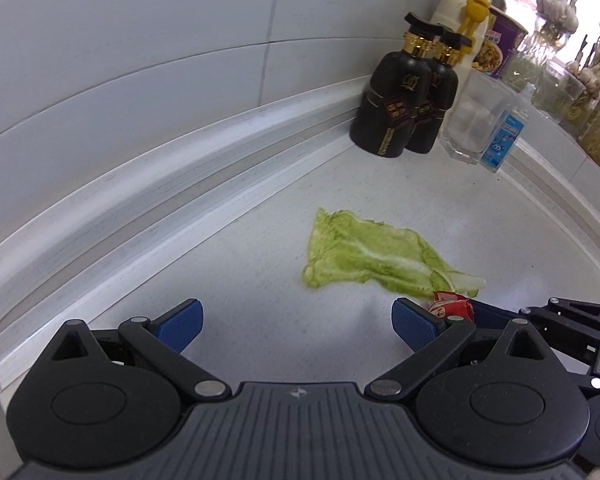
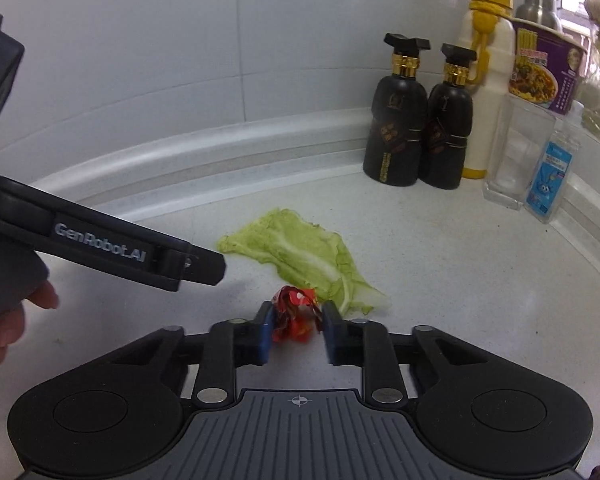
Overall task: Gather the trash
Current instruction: 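Grasp the large lettuce leaf with the left gripper while the right grasps the red wrapper, then carry the lettuce leaf in the left gripper to the wastebasket while the right carries the wrapper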
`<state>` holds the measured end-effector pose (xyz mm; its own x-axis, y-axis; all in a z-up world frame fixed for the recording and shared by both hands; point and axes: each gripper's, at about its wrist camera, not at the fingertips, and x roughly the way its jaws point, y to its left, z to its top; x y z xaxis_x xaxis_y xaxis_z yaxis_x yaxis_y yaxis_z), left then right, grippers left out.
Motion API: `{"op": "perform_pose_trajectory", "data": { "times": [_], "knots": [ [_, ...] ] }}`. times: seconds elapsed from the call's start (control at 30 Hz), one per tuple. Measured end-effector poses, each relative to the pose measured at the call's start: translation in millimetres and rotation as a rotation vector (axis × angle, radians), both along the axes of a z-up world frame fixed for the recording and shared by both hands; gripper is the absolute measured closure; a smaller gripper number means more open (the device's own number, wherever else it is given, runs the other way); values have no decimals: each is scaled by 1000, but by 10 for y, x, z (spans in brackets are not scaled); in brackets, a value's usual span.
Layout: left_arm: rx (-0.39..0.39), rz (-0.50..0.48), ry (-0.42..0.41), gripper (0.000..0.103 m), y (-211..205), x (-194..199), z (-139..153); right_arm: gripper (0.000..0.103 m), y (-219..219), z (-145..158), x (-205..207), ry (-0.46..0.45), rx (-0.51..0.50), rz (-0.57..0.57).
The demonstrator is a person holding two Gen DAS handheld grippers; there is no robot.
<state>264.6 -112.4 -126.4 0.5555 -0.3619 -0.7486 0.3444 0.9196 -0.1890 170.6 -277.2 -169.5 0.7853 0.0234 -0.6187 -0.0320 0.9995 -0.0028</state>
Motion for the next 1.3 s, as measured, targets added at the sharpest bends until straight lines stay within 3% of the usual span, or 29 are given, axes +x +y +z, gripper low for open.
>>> {"op": "perform_pose_trajectory", "data": {
  "times": [0.4,0.5,0.57,0.67,0.77,1.07,1.3],
  "knots": [
    [-13,-87,-19,14,-402,177,-70,86,-337,102,-220,-33,50,-104],
    [34,-118,-56,37,-531,148,-64,86,-387,116,-271,-34,43,-122],
    [83,-139,-88,61,-619,97,-61,86,-413,116,-299,-34,44,-133],
    [111,-170,-111,82,-693,36,-66,86,-440,107,-330,-28,48,-151],
    [97,-171,-96,93,-708,24,-56,86,-458,98,-371,-26,63,-165],
    [-11,-88,-18,99,-486,-33,71,86,-432,167,-453,-34,82,-162],
    [-57,-43,-5,100,-239,-220,194,86,-379,226,-514,-37,117,-157]
  ]
}}
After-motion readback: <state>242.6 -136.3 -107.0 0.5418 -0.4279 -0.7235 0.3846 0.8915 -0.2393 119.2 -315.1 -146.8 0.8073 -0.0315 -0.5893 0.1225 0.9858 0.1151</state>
